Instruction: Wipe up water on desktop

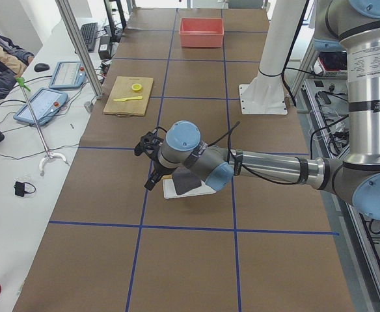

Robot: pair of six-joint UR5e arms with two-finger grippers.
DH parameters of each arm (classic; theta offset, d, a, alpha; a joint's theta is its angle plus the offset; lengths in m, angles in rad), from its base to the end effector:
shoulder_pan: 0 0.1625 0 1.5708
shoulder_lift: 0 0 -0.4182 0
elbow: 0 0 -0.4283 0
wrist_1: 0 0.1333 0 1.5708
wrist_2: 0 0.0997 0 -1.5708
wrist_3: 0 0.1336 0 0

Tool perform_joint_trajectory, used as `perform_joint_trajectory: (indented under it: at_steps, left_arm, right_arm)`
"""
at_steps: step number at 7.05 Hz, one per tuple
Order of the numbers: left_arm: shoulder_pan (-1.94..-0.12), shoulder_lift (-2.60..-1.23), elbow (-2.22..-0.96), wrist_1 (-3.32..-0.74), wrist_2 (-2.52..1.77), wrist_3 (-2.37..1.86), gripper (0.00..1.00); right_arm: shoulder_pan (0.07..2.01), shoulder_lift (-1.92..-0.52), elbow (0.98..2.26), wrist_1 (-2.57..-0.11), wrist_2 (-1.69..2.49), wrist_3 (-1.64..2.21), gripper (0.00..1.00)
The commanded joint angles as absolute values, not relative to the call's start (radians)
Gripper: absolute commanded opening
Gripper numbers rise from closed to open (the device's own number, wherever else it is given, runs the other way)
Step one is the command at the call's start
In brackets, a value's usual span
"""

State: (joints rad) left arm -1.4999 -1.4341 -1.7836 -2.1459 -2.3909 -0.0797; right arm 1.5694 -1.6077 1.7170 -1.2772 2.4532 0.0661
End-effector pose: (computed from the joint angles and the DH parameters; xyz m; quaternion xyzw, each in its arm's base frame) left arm 0.0002 -0.5059 0.5563 0.2641 0.3987 0.1237 0.8695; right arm 0.0294 -0.5354 0.5727 0.1667 -0.4243 -0.0567 0.8883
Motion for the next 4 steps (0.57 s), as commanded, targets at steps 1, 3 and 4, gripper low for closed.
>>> perform_joint_trajectory:
  at_steps: [1, 3, 4]
  left_arm:
    - [-1.502, -1.443, -1.767, -2.084, -2.394, -0.080, 0.98]
    - [-1.506, -1.440, -1.779, -2.068, -2.404, -0.066, 0.98]
    - [-1.525, -1.421, -1.772, -2.103, -2.457, -0.060, 0.98]
  right_arm:
    - [1.569, -1.594, 1.779, -1.487, 2.454, 0.003, 1.00]
    - [1.584, -1.595, 1.805, -1.549, 2.448, 0.003, 1.00]
    - [1.598, -1.594, 1.809, -1.549, 2.442, 0.002, 1.00]
